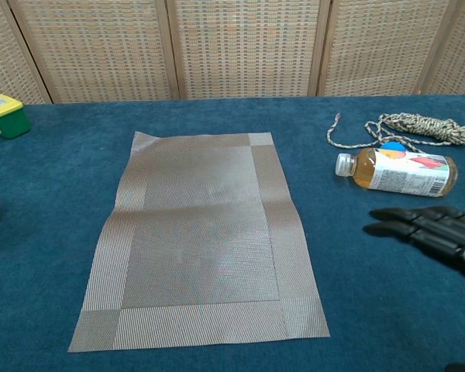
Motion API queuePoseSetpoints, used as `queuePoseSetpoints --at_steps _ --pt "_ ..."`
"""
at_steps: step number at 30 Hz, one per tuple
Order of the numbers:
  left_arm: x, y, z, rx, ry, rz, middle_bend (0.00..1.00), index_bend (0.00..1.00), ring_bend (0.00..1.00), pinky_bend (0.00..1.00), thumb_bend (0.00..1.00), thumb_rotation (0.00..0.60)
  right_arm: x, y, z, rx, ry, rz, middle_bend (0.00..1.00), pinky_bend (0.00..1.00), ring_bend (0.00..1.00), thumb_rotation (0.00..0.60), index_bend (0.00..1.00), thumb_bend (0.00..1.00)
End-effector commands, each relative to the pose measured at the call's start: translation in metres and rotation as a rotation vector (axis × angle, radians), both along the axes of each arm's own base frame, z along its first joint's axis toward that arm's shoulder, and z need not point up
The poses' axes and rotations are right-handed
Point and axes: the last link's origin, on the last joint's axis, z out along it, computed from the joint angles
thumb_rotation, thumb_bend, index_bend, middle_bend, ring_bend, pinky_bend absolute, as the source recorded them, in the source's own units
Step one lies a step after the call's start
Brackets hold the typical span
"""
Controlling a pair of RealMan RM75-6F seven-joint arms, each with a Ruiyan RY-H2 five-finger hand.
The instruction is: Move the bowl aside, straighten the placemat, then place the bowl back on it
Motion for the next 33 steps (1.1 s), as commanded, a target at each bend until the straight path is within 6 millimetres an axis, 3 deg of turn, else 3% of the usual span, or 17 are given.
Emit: queuePoseSetpoints --at_steps 1,11,33 --pt "-0.001 0.0 0.0 0.001 -0.001 0.001 0.0 0.0 0.0 0.0 0.07 0.6 0.015 0.003 -0.026 0.043 -0.003 0.025 0.0 0.0 0.0 0.6 0.0 0.0" --pt "-0.003 0.003 -0.001 -0.005 -0.005 0.011 0.0 0.0 0.0 0.0 0.07 0.6 0.037 -0.006 -0.056 0.022 -0.094 0.0 0.0 0.0 0.0 0.6 0.0 0.0" --pt "-0.007 0.01 -0.003 -0.011 -0.012 0.032 0.0 0.0 0.0 0.0 0.07 0.6 0.042 -0.029 -0.087 0.055 -0.067 -0.071 0.0 0.0 0.0 0.6 0.0 0.0"
